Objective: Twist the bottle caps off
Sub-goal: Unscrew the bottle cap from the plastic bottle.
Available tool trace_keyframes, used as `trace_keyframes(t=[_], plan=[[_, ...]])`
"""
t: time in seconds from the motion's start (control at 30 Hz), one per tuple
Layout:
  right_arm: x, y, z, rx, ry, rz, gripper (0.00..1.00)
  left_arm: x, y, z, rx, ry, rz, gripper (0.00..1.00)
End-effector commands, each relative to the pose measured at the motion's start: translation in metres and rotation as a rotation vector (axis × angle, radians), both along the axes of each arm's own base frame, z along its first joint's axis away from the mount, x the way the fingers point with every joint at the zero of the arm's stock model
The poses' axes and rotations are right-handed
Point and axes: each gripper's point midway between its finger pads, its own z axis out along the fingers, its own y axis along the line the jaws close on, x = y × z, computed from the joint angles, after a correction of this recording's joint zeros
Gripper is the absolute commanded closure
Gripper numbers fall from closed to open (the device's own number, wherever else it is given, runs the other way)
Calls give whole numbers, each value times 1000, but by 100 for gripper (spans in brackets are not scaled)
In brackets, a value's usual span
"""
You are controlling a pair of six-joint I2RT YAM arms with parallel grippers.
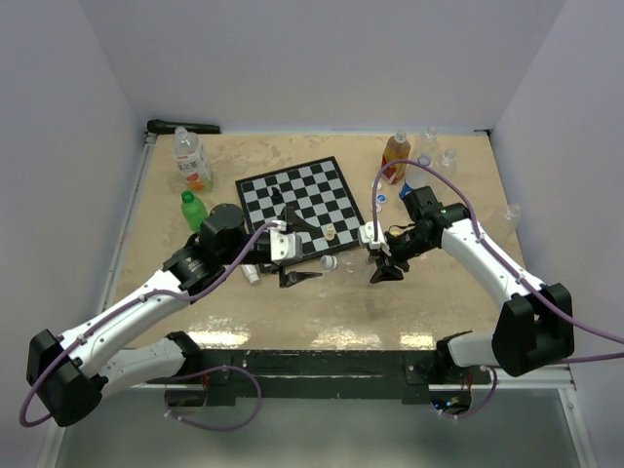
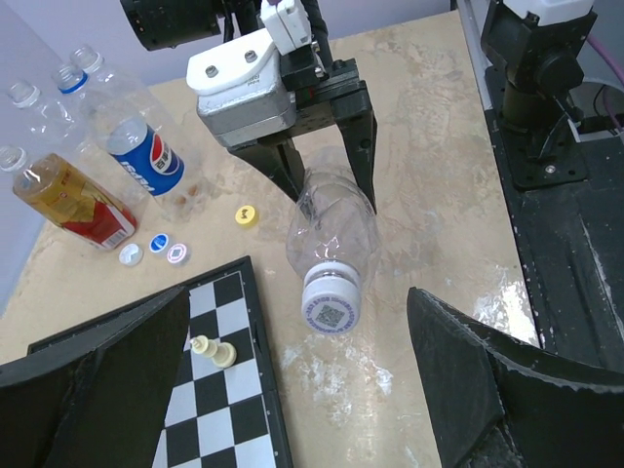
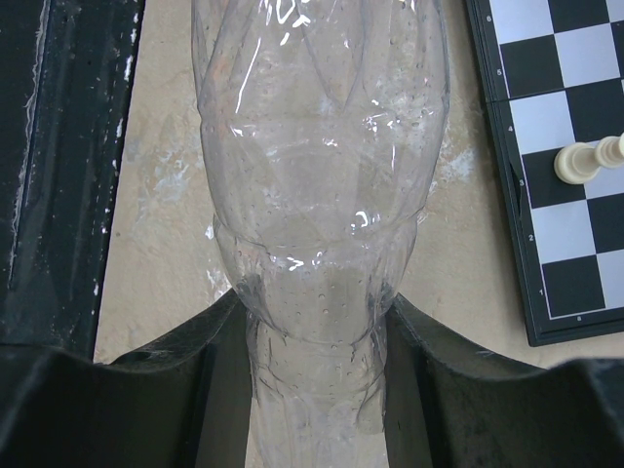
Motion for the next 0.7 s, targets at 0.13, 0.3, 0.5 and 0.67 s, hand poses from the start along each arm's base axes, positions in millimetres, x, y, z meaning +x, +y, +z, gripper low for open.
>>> trace_keyframes(t=[0.13, 0.3, 0.5, 0.67], plan=[[-2, 1, 3, 9, 1, 15, 85, 3, -5, 5, -12, -130, -28, 4], [-2, 1, 3, 9, 1, 16, 85, 5, -5, 3, -5, -130, -23, 4], [-2, 2, 2, 7, 4, 18, 85, 6, -5, 0, 6, -146, -24, 4], [-3, 2, 1, 4, 8, 20, 85, 10, -8, -3, 30, -164, -42, 4]])
